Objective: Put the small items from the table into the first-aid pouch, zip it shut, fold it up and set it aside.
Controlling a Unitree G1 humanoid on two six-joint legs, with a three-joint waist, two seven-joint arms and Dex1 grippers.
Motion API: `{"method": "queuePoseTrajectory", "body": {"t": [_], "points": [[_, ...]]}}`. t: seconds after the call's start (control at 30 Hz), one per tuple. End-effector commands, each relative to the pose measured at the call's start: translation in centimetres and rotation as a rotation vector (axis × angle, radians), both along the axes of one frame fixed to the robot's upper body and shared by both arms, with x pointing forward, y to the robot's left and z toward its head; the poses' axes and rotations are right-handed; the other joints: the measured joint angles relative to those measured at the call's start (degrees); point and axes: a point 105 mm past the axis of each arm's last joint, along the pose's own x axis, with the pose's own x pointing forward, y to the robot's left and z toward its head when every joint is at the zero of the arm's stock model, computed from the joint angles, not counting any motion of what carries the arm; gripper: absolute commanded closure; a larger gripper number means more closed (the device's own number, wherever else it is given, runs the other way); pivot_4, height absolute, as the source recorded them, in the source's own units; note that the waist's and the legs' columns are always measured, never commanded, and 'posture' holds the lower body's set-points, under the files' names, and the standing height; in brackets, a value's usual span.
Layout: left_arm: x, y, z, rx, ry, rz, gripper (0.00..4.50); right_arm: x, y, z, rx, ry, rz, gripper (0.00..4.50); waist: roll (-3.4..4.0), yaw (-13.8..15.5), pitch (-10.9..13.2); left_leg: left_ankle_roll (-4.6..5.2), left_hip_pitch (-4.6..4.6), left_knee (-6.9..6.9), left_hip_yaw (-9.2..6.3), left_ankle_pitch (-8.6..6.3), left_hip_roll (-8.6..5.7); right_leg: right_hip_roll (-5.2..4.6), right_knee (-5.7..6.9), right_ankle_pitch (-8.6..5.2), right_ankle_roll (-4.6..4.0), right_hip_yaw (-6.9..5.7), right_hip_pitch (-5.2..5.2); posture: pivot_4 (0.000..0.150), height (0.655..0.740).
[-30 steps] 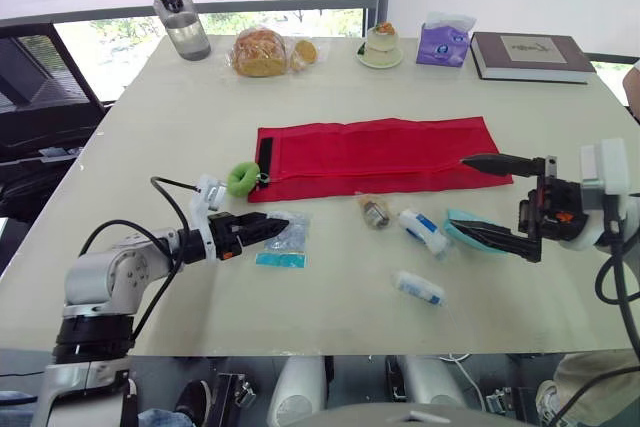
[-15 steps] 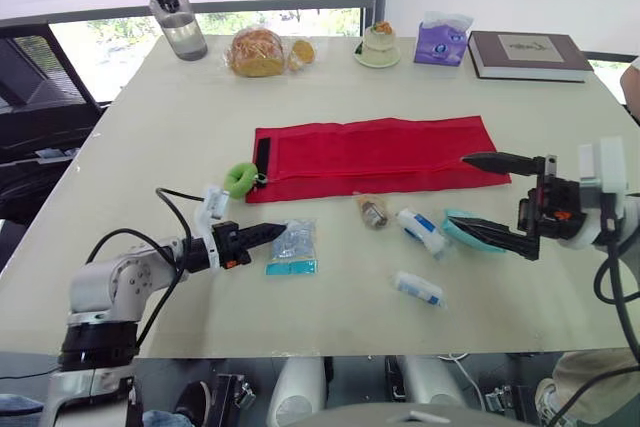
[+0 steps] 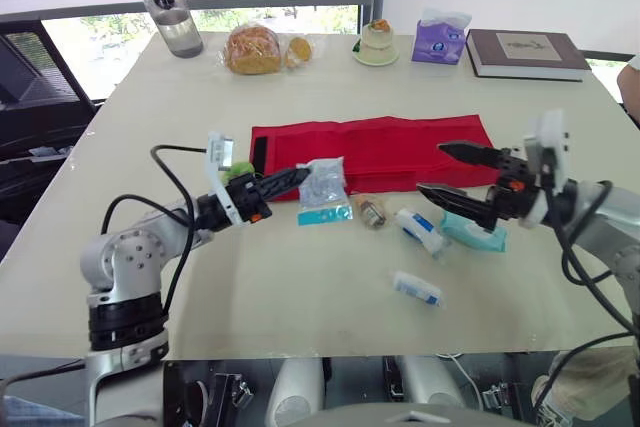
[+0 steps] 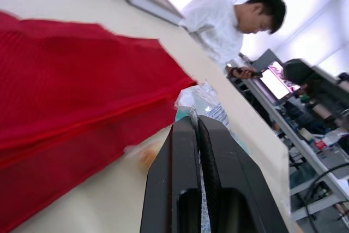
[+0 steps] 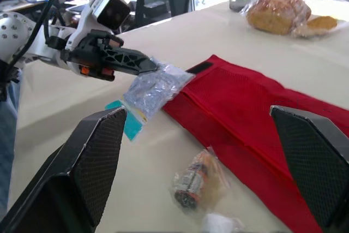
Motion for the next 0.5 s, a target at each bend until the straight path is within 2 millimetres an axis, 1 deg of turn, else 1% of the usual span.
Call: {"method": "queuePoseTrajectory", "body": {"t": [0.03, 0.1, 0.17, 0.27, 0.33, 0.4, 0.5], "points": [[-0.4, -1.8, 2.4, -0.017, -0.085, -0.055, 4.37, -0.3, 1.4, 0.2, 0.053, 0.126, 0.038, 0.0, 0.0, 0.01, 0.0, 0.0, 0.0, 0.0, 0.0, 0.0, -0.02, 0.0, 0.0, 0.0, 0.0, 0.0, 0.0, 0.15, 0.74], [-0.2, -3.1, 3.6, -0.035, -0.122, -0.078, 4.37, -0.4, 2.5, 0.4, 0.117, 0.199, 0.073, 0.0, -0.07, 0.0, 0.02, 0.0, 0.0, -0.03, 0.0, 0.0, -0.03, 0.0, -0.01, 0.0, 0.0, 0.01, 0.0, 0.15, 0.74], [0.1, -3.8, 4.5, -0.059, -0.137, -0.078, 4.37, 0.2, 2.8, 0.2, 0.144, 0.241, 0.025, 0.0, -0.07, 0.05, 0.02, 0.0, -0.06, 0.02, -0.04, 0.0, -0.04, 0.05, 0.0, 0.01, -0.01, -0.03, 0.0, 0.15, 0.74], [-0.1, -4.5, 5.2, -0.078, -0.154, -0.093, 4.37, 0.9, 3.1, -0.1, 0.177, 0.308, -0.026, 0.0, -0.07, -0.11, 0.02, 0.0, -0.08, 0.0, -0.04, 0.0, -0.06, 0.04, -0.03, 0.01, 0.0, 0.01, 0.0, 0.15, 0.74], [-0.4, -4.8, 5.5, -0.084, -0.159, -0.11, 4.37, 0.9, 3.6, 0.0, 0.224, 0.343, -0.027, 0.0, -0.07, -0.31, 0.02, 0.0, -0.12, -0.02, 0.01, 0.0, -0.06, 0.04, -0.04, 0.01, 0.01, 0.07, -0.06, 0.15, 0.74], [-0.5, -4.9, 5.4, -0.075, -0.16, -0.112, 4.37, 0.9, 4.1, 0.8, 0.292, 0.37, -0.017, 0.0, -0.07, -0.35, 0.02, 0.0, -0.15, -0.04, -0.01, 0.0, -0.05, 0.05, -0.03, 0.01, 0.02, 0.07, -0.1, 0.15, 0.74], [-0.3, -4.7, 5.3, -0.067, -0.157, -0.105, 4.37, 0.6, 4.4, 1.1, 0.306, 0.385, -0.01, 0.0, -0.07, -0.39, 0.02, 0.0, -0.42, -0.02, -0.08, 0.01, -0.05, 0.11, 0.01, 0.01, 0.01, 0.01, -0.33, 0.15, 0.74]]}}
